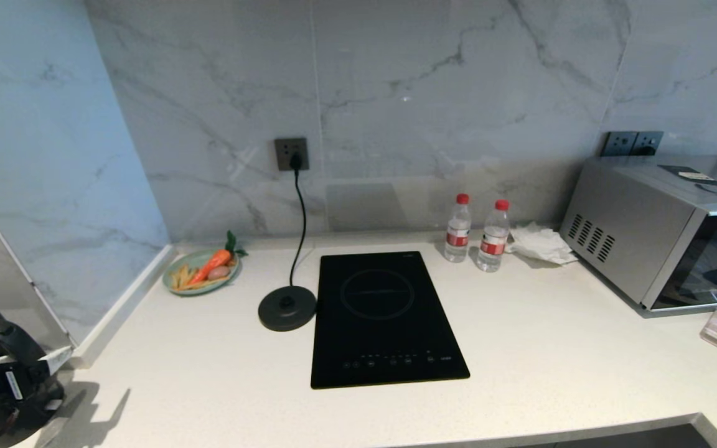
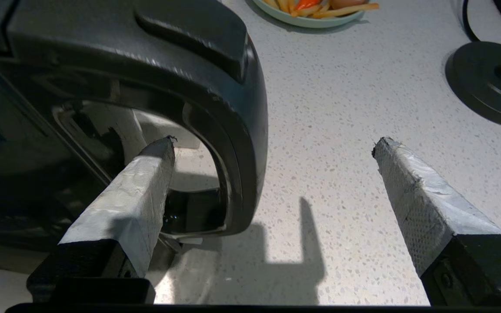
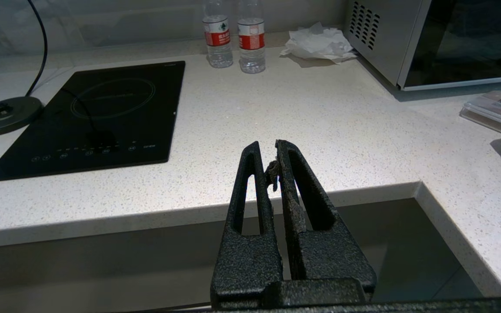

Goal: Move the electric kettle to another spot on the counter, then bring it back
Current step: Grab the kettle

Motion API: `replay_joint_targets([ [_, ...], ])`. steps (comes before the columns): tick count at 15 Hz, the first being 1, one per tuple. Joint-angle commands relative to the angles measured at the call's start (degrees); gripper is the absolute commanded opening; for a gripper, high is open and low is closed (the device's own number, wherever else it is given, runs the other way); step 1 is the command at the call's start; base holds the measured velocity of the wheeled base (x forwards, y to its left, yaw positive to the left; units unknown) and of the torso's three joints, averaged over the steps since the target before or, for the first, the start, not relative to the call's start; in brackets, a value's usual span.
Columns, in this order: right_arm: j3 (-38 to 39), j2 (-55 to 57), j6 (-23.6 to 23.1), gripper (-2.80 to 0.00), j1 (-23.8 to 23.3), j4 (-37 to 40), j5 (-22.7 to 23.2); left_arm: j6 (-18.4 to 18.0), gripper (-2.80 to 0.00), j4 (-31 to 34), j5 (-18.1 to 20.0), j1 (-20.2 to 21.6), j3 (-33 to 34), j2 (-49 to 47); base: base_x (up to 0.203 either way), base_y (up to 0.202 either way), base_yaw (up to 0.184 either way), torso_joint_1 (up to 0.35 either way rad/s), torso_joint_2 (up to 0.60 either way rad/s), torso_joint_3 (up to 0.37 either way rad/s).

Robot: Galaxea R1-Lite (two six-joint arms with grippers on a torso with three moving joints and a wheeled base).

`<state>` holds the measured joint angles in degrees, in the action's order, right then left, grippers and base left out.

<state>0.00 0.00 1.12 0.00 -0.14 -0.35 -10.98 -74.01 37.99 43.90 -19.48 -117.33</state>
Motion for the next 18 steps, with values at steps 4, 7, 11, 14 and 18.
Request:
replay_joint_targets([
  [4, 0.0, 0.0, 0.02, -2.8, 0.0, -0.03, 0.0, 2.27, 0.0, -0.43, -1.89, -2.44, -2.18, 0.0, 0.0, 0.0, 0.0, 0.0, 0.0, 0.0],
  [7, 0.0, 0.0, 0.02, -2.8, 0.0, -0.03, 0.0, 3.07, 0.0, -0.47, -4.32, -4.67, -2.75, -0.17, 0.0, 0.0, 0.0, 0.0, 0.0, 0.0],
  [11, 0.0, 0.0, 0.02, -2.8, 0.0, -0.03, 0.0, 3.54, 0.0, -0.53, -7.48, -6.85, -4.67, -2.6, 0.0, 0.0, 0.0, 0.0, 0.0, 0.0],
  [14, 0.0, 0.0, 0.02, -2.8, 0.0, -0.03, 0.0, 5.92, 0.0, -0.52, -8.1, -7.04, -5.79, -2.64, 0.0, 0.0, 0.0, 0.0, 0.0, 0.0],
  [18, 0.0, 0.0, 0.02, -2.8, 0.0, -0.03, 0.0, 6.76, 0.0, -0.88, -10.39, -7.42, -7.23, -3.53, 0.0, 0.0, 0.0, 0.0, 0.0, 0.0],
])
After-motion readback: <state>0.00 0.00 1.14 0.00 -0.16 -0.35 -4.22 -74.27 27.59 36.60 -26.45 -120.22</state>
